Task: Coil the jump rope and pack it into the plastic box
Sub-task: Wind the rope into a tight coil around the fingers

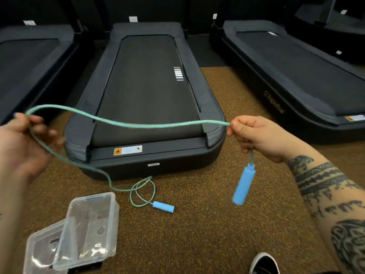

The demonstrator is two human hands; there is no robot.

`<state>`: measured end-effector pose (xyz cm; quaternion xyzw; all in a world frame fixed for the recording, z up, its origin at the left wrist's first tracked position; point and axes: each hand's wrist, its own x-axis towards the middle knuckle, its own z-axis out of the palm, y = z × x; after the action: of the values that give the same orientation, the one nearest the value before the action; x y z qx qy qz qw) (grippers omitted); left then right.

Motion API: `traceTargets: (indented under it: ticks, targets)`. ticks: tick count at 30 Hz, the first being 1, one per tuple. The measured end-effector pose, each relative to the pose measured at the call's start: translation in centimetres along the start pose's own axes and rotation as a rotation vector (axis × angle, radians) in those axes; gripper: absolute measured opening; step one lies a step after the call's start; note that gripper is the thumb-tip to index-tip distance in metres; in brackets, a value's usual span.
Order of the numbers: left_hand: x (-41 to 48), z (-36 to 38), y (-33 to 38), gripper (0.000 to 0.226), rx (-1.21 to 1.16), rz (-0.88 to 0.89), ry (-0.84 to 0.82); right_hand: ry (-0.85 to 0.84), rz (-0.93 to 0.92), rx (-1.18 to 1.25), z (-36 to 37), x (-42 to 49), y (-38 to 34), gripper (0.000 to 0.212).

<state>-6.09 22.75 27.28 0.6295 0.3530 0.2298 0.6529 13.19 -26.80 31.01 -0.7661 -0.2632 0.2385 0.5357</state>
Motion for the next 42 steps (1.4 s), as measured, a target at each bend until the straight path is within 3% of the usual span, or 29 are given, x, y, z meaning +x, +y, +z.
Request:
traceTargets:
  ticks: [3,5,7,9,13,19,25,29,33,37,42]
  targets:
    - [-5.1,6.1,2.7,0.037,0.44,0.004,-0.123,-0.081,-0.025,-0.001,1.8,0.3,-1.1,0.028]
    - [-10.1,11.4,3.8,0.041,0.78,0.153,-0.186,-0.129,-0.062,-0.132,3.4,0.5,-2.1,0.028]
    - [-13.3,14.8,4.4,0.043,0.935,0.308,-0.26,-0.181,-0.087,-0.273,4.9,0.8,-2.9,0.025]
    - [-15.1,17.7,3.8,0.045,0.786,0.334,-0.398,-0.226,-0.076,-0.352,6.2,0.9,-3.3,0.021]
    - [-17.2,21.6,1.6,0.04,0.522,0.172,-0.747,-0.216,-0.092,-0.426,8.0,1.2,-3.5,0.019]
    - [-15.7,21.4,1.4,0.032,0.655,0.271,-0.638,-0.176,0.01,-0.233,6.8,1.1,-2.7,0.025]
    - [-13.9,20.5,1.9,0.032,0.031,0.061,-0.511,-0.152,-0.02,-0.162,5.4,1.5,-2.0,0.026]
    - [-13.5,20.1,1.9,0.03,-0.105,-0.001,-0.558,-0.001,-0.105,-0.306,5.0,1.8,-1.6,0.021]
    - [-14.3,20.2,2.2,0.032,-0.113,-0.15,-0.709,0.137,-0.176,-0.197,5.4,1.8,-2.3,0.02]
    - [-15.5,20.9,2.7,0.048,-0.051,-0.199,-0.869,0.063,-0.228,-0.285,5.7,1.7,-2.8,0.015]
    - [-16.7,21.8,2.5,0.03,-0.025,-0.153,-0.887,0.036,-0.233,-0.343,6.1,1.6,-2.5,0.014]
